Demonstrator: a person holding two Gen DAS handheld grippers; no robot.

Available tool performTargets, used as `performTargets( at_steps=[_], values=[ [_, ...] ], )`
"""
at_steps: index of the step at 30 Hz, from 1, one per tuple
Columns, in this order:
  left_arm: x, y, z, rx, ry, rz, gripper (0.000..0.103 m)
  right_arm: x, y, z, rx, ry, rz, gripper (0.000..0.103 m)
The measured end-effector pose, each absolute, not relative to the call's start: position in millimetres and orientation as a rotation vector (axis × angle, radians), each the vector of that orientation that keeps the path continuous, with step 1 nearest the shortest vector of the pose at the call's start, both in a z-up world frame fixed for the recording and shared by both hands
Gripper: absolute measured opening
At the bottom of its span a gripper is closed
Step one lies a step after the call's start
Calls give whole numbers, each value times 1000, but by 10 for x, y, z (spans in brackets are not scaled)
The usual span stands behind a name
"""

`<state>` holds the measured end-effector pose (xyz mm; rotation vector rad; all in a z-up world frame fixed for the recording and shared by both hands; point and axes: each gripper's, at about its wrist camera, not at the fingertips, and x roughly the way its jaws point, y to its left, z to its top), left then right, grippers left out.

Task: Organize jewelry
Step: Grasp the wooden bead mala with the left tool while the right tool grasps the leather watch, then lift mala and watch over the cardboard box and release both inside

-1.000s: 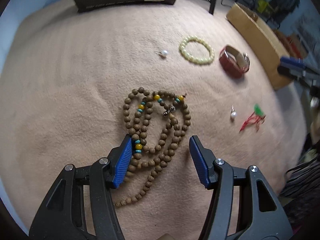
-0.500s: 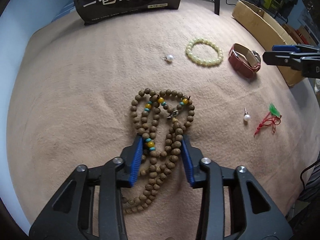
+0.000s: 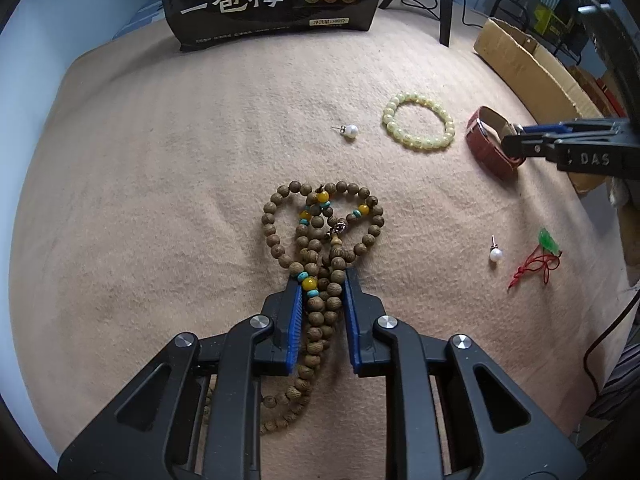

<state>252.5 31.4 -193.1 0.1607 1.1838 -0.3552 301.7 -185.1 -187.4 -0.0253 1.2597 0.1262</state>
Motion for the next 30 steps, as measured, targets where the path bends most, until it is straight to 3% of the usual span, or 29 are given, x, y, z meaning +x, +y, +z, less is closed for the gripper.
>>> performTargets(
  at_steps=[4,8,22,30],
  values=[
    [2520,328,-1909,148,1180,-349,17,3008,-1812,-1884,-9,1264,150,17],
    [2522,324,-1864,143,1170,-349,11,2994,-1761,-1871,-30,1251,146,10],
    [2501,318,-1779,142,1149,-347,11,2876,-1825,-1636,-19,1189,155,10],
    [2499,343,-1417,94,1099,-360,11,2736,-1880,-1380,-32,1123,176,10]
  ],
)
